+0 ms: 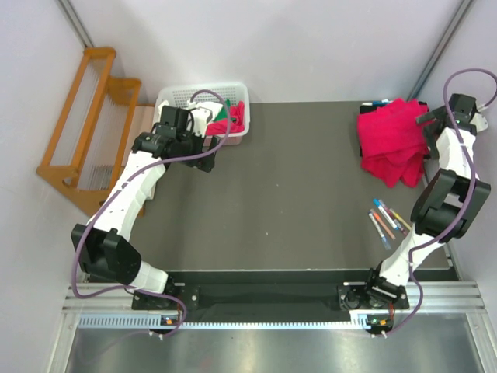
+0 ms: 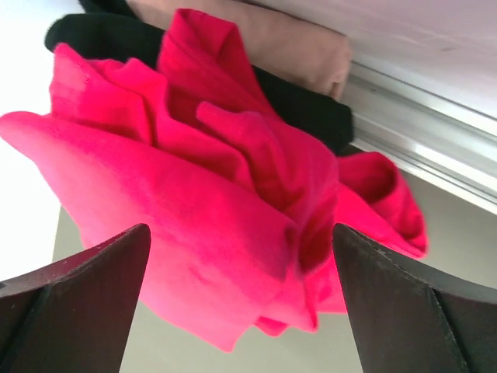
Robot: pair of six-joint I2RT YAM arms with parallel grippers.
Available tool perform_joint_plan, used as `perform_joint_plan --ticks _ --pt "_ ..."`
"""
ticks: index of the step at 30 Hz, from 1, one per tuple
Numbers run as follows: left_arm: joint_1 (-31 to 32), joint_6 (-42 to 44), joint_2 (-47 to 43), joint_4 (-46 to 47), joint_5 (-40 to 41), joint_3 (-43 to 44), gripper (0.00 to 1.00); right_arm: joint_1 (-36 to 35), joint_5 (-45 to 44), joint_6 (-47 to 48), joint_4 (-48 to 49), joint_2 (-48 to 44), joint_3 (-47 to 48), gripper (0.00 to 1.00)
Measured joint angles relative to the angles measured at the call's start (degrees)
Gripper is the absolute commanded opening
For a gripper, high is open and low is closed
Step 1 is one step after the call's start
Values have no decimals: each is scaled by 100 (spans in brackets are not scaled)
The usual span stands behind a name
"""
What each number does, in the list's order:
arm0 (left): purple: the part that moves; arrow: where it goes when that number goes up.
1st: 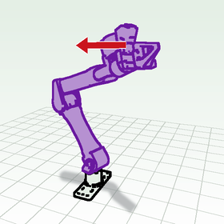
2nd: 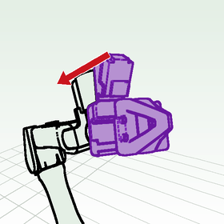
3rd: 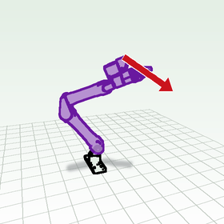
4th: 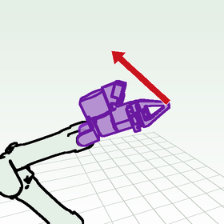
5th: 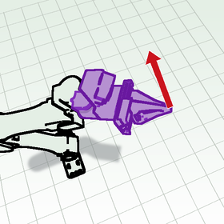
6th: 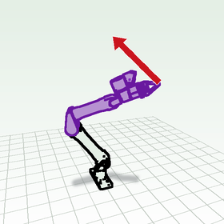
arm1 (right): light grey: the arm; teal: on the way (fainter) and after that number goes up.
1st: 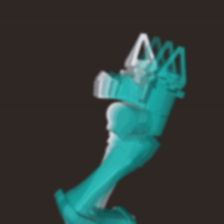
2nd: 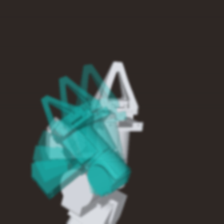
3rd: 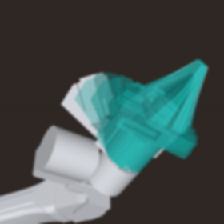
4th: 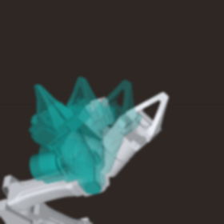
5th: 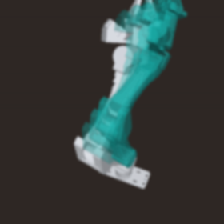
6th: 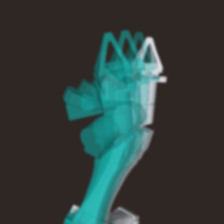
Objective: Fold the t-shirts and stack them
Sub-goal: Neatly place the folded tshirt to the corner
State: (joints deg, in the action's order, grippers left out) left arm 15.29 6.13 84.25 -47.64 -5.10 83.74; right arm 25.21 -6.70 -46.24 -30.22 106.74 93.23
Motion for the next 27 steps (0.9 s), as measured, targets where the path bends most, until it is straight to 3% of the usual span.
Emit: perform_joint_plan --ticks 9,16,23,27 --pt "-20 -2 -46 2 -4 -57 99 -131 109 116 -166 -658 317 100" --pt "-28 2 -46 4 -13 -57 99 -195 1781 -225 785 -962 608 100" --pt "-101 11 -11 11 -44 -81 99 -260 3211 -787 2039 540 686 100" --pt "-133 50 61 13 -50 -83 99 -260 3536 -1001 2033 1805 1091 100"
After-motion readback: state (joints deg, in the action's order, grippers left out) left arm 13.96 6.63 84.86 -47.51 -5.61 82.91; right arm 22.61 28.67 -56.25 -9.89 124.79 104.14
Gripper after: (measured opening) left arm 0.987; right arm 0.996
